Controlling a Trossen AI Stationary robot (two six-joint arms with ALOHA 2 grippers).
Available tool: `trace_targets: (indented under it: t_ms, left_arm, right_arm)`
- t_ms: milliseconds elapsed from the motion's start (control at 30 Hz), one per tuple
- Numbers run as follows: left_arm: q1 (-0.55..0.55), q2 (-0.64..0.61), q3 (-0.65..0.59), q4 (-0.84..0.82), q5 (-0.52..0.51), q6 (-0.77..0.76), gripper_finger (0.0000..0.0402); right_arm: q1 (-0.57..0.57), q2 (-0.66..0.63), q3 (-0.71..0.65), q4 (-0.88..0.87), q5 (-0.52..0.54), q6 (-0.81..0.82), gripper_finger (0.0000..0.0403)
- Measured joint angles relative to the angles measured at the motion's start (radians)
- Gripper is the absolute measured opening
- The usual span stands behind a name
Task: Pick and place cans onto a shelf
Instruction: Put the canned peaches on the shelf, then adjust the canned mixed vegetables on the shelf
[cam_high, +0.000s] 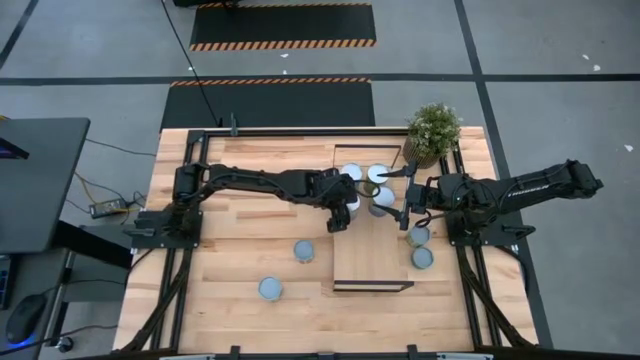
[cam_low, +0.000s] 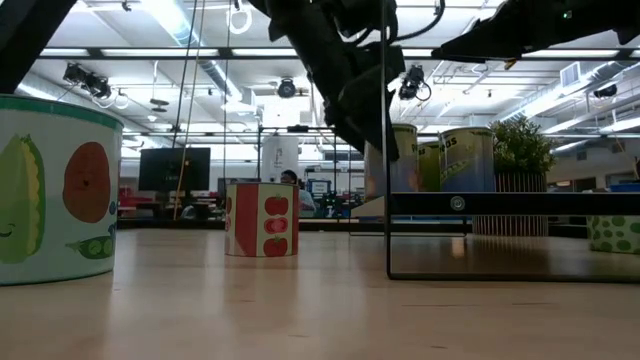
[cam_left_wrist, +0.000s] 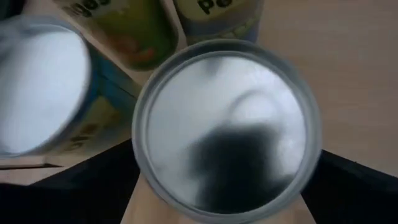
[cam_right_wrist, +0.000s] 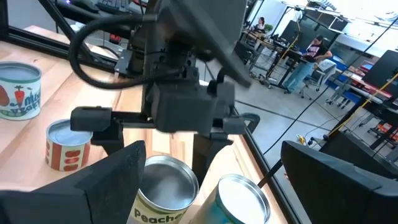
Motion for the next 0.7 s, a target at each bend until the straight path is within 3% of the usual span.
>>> trace_targets:
  t_ms: [533, 700]
  left_arm:
    - [-0.026, -0.099, 0.000, -0.087, -0.065, 0.045, 0.0394]
    - [-0.040, -0.163, -0.005, -0.210, -0.064, 0.000, 0.0394]
  right_arm:
    - [0.002, -0.035, 0.000, -0.040, 0.000, 0.019, 0.0382]
    - [0.002, -0.041, 0.000, -0.069, -0.001, 0.035, 0.0382]
